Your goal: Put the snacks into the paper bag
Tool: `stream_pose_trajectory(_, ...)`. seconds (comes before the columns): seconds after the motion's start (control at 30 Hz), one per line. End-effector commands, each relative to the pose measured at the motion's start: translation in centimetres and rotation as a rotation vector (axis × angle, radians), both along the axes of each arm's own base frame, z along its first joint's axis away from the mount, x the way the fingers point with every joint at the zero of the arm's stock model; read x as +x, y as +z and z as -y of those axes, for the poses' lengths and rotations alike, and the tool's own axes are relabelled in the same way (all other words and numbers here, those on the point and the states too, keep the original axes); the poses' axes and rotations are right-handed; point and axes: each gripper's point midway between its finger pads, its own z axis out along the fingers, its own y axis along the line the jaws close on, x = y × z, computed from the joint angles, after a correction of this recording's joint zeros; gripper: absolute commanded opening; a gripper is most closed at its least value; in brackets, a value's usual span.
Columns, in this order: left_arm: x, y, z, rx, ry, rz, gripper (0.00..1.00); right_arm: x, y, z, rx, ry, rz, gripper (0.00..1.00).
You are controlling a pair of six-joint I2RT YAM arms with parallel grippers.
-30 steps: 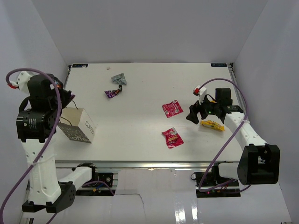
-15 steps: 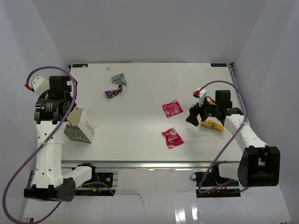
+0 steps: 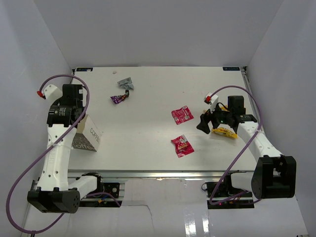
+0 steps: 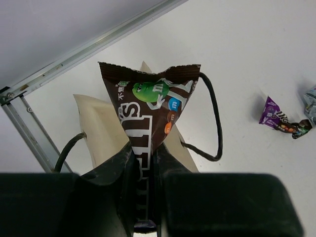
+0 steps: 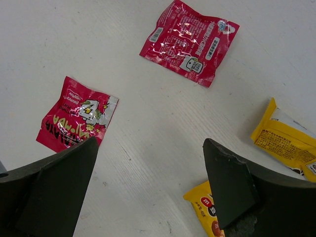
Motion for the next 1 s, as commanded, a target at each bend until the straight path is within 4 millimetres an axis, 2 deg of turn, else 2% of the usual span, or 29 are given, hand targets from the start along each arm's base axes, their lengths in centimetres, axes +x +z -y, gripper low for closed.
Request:
stream_pose_trajectory(0.0, -0.3, 0.7, -1.1, 0.051, 0.034, 0.05, 0.13, 0.5, 0.8, 0.0, 0.007, 0.005, 0.043, 0.93)
stream_pose_trajectory(0.2, -0.2, -0.8, -1.3, 0.07, 0.034, 0.033, 0.19, 0.4, 0.5, -0.1, 0.01, 0.009, 0.032, 0.93)
stream_pose_trajectory(0.3, -0.4, -1.4, -1.4, 0.076, 0.042, 0.021, 0.28, 0.3, 0.4, -0.1, 0.011, 0.01, 0.028, 0.93)
stream_pose_trajectory(0.53, -0.6, -1.9, -1.5, 0.08, 0.05, 0.015, 0.67, 0.2, 0.5, -0.4, 0.026, 0.025, 0.02, 0.93)
stream_pose_trajectory(0.67, -0.3, -1.4, -1.3, 0.07, 0.032, 0.026, 0.76, -0.6, 0.9, -1.2, 0.059, 0.081, 0.01, 0.93)
stream_pose_trajectory(0.8, 0.9, 1.1, 0.3, 0.026, -0.083, 0.094, 0.87, -3.6, 1.0, -3.4, 0.094, 0.246, -0.036, 0.93)
stream_pose_trajectory(0.83, 1.9, 2.5, 1.1, 0.018, -0.144, 0.153, 0.89, -4.0, 0.7, -3.7, 0.071, 0.272, -0.041, 0.93)
stream_pose_trajectory(0.87, 2.5, 3.6, 3.2, 0.001, -0.317, 0.178, 0.91, -5.2, -0.1, -4.7, 0.05, 0.306, -0.086, 0.93)
stream_pose_trajectory(0.9, 3.0, 4.7, 4.5, -0.009, -0.403, 0.226, 0.92, -5.7, -0.7, -5.2, 0.036, 0.285, -0.136, 0.95)
stream_pose_trajectory(0.93, 3.8, 6.4, 5.7, -0.017, -0.481, 0.305, 0.94, -5.3, -1.9, -4.7, -0.038, 0.226, -0.161, 0.97)
stream_pose_trajectory(0.97, 3.6, 7.6, 8.1, -0.046, -0.62, 0.362, 0.95, -5.2, -2.6, -5.7, -0.066, 0.218, -0.164, 0.99)
